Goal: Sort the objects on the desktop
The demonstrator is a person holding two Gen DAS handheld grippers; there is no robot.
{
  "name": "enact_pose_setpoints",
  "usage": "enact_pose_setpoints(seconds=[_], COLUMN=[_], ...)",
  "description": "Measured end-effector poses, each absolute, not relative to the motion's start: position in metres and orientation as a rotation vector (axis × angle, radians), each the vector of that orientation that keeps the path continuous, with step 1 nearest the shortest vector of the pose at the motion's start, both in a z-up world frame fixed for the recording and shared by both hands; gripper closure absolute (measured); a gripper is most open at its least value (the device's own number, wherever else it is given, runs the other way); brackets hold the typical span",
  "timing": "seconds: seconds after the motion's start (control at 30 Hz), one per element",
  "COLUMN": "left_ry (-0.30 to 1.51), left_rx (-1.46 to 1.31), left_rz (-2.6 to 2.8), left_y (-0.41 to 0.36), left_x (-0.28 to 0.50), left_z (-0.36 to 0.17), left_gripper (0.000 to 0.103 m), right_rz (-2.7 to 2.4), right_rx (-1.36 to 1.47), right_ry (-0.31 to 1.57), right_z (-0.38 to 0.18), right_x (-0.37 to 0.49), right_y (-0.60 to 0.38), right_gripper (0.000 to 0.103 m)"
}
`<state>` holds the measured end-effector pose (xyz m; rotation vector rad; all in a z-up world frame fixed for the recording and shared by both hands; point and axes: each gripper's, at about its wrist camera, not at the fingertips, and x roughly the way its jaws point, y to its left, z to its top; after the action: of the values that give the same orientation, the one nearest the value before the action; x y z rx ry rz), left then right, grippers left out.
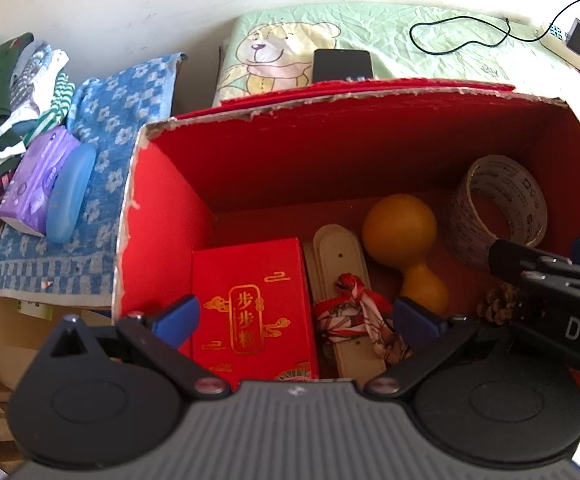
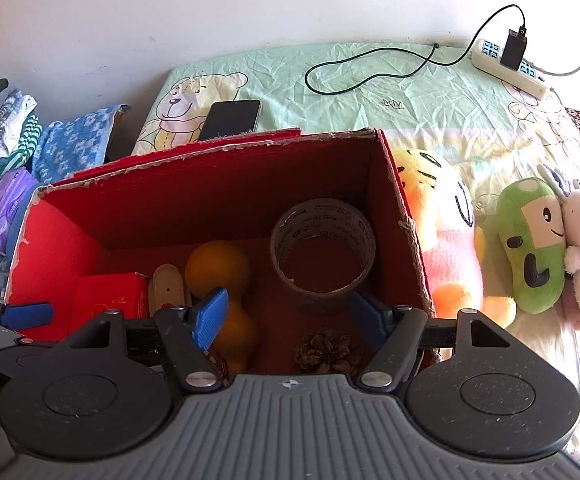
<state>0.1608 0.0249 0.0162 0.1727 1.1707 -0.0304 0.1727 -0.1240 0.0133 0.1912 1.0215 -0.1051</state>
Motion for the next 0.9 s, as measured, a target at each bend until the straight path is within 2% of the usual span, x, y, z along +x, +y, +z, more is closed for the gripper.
enact_pose_setpoints(seconds=[0.6, 0.9], left_ry=[1.164, 1.146], left_rx=[0.114, 0.111], left_rz=[-0.008, 0.008], left_y=[0.0323, 0.0334], left_x=[0.1618, 0.158], left_z=[0.008, 0.0095], left_gripper=[0.001, 0.001], right_rz=[-0.123, -0.105], right_rx=[0.186, 0.177], right_ry=[1.039, 1.037], right_z=[0.0086, 0.0081], right_x=[0.1767, 0.1767], right_y=[-0.1278, -0.1258], right_gripper=[0.031, 0.028])
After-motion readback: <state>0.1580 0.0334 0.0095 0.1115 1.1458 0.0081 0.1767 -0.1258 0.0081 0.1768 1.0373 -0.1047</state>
